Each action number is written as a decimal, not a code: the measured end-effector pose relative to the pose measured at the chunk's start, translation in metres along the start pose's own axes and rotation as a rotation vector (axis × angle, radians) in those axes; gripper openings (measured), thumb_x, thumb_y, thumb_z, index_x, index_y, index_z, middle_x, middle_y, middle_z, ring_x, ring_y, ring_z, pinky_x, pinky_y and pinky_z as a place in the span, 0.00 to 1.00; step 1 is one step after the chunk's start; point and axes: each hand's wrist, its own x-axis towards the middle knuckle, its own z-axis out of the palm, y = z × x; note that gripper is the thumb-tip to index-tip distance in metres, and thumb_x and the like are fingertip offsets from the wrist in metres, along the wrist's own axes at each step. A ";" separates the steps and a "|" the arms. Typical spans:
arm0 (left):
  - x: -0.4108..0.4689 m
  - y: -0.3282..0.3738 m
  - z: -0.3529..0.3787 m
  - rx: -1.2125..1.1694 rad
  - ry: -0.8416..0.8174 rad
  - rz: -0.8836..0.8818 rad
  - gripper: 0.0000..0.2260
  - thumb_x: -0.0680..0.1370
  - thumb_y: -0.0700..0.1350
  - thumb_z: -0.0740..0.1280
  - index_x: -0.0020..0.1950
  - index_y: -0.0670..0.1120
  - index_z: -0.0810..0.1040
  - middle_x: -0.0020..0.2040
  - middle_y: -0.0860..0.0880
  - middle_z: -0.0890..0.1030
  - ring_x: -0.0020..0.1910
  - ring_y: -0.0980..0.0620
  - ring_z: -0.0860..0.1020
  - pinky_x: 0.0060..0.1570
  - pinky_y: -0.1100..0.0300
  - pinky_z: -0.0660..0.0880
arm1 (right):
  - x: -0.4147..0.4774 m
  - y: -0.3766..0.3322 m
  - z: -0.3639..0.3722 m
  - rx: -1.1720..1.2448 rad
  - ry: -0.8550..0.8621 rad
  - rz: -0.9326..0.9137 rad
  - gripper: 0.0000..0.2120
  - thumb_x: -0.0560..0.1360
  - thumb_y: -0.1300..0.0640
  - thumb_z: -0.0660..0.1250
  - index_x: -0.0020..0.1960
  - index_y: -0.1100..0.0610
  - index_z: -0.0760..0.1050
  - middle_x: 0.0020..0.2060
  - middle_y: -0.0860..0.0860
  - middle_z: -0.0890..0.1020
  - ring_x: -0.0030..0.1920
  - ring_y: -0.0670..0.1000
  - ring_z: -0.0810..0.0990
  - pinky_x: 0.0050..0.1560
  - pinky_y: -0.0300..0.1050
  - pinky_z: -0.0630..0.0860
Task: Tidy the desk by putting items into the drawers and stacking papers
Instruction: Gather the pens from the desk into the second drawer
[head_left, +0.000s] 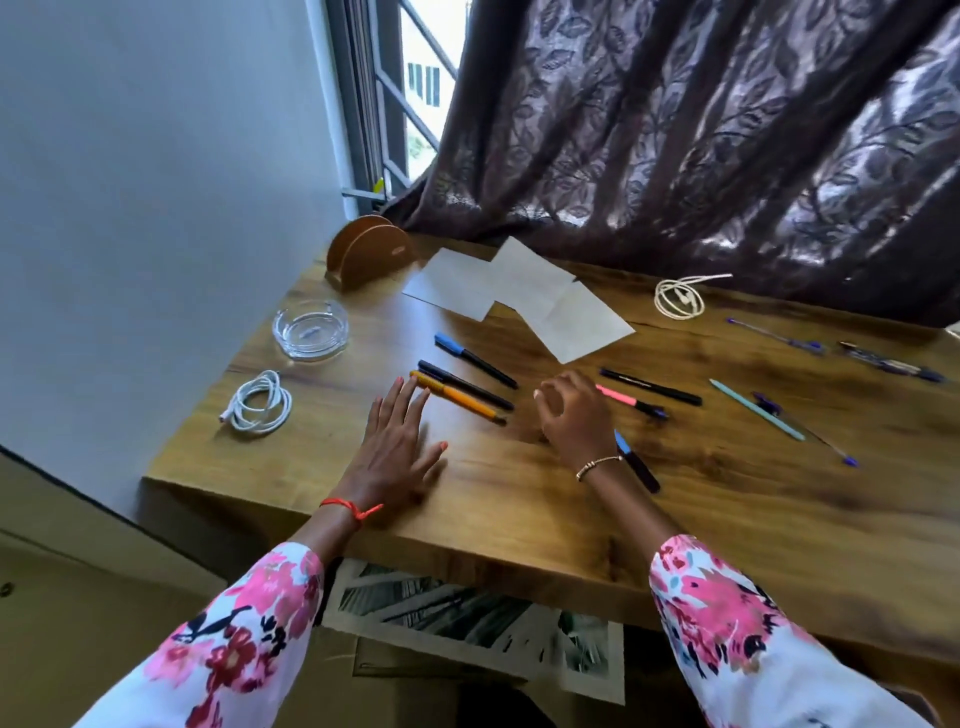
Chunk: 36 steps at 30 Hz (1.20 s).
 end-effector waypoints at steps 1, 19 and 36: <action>0.001 -0.003 0.000 0.000 -0.007 -0.028 0.40 0.69 0.65 0.44 0.75 0.41 0.52 0.77 0.43 0.48 0.75 0.49 0.42 0.73 0.49 0.42 | 0.006 -0.001 0.003 0.010 -0.017 -0.014 0.12 0.75 0.58 0.63 0.52 0.65 0.78 0.51 0.59 0.79 0.54 0.58 0.75 0.56 0.49 0.71; -0.048 -0.067 -0.027 0.005 -0.068 -0.169 0.32 0.73 0.58 0.55 0.66 0.34 0.70 0.68 0.36 0.69 0.68 0.38 0.67 0.67 0.46 0.59 | 0.059 -0.138 0.094 0.320 -0.286 -0.312 0.09 0.73 0.60 0.67 0.49 0.64 0.79 0.45 0.61 0.80 0.43 0.58 0.79 0.47 0.49 0.75; -0.098 -0.145 -0.072 0.046 0.075 -0.276 0.41 0.72 0.70 0.51 0.74 0.40 0.57 0.74 0.41 0.58 0.74 0.49 0.54 0.72 0.59 0.47 | 0.057 -0.238 0.167 0.171 -0.644 -0.061 0.20 0.68 0.57 0.69 0.26 0.54 0.61 0.31 0.56 0.71 0.36 0.53 0.70 0.28 0.42 0.60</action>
